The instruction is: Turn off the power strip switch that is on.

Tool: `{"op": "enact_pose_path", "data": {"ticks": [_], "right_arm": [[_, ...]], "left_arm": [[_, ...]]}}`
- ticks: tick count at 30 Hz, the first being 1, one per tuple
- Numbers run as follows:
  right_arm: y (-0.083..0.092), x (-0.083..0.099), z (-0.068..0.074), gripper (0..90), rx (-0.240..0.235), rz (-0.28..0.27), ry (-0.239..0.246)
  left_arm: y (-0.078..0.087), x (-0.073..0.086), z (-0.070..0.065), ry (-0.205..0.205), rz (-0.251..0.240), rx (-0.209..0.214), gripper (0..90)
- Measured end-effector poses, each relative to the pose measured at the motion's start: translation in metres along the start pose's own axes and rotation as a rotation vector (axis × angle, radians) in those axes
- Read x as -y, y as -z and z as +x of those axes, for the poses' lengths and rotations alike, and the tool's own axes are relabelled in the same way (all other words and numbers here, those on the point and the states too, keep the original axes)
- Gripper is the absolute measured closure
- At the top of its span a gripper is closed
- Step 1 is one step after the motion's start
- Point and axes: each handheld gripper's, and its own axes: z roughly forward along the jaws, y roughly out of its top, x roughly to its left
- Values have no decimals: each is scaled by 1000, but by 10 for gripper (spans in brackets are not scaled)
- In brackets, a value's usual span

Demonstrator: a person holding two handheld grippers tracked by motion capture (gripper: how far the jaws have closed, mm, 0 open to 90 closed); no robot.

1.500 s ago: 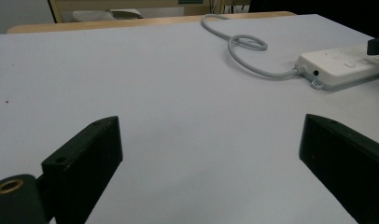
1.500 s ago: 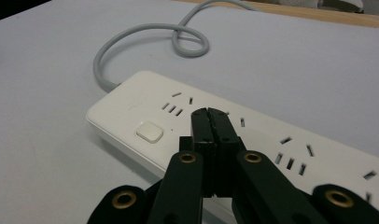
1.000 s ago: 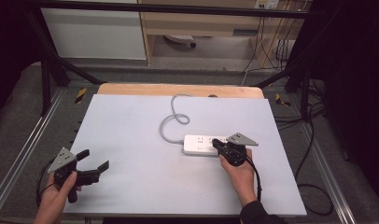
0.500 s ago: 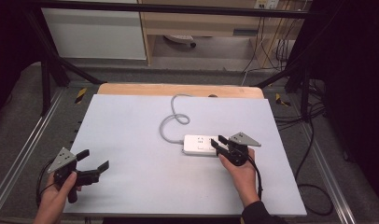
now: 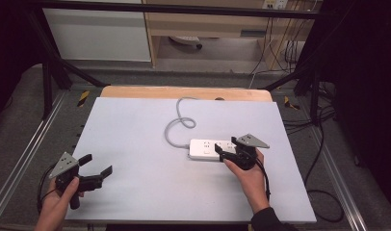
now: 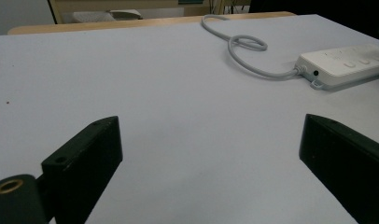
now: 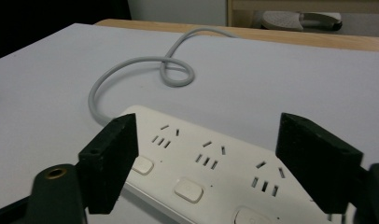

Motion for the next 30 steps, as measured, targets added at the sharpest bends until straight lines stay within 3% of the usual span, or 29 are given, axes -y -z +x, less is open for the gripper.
{"op": "enact_pose_path", "data": {"ticks": [10, 30], "right_arm": [[9, -10, 2, 28, 29, -22, 4], [29, -20, -5, 52, 44, -53, 13]], "left_arm": [[0, 0, -1, 0, 5, -3, 57], [0, 1, 0, 4, 9, -2, 54]]}}
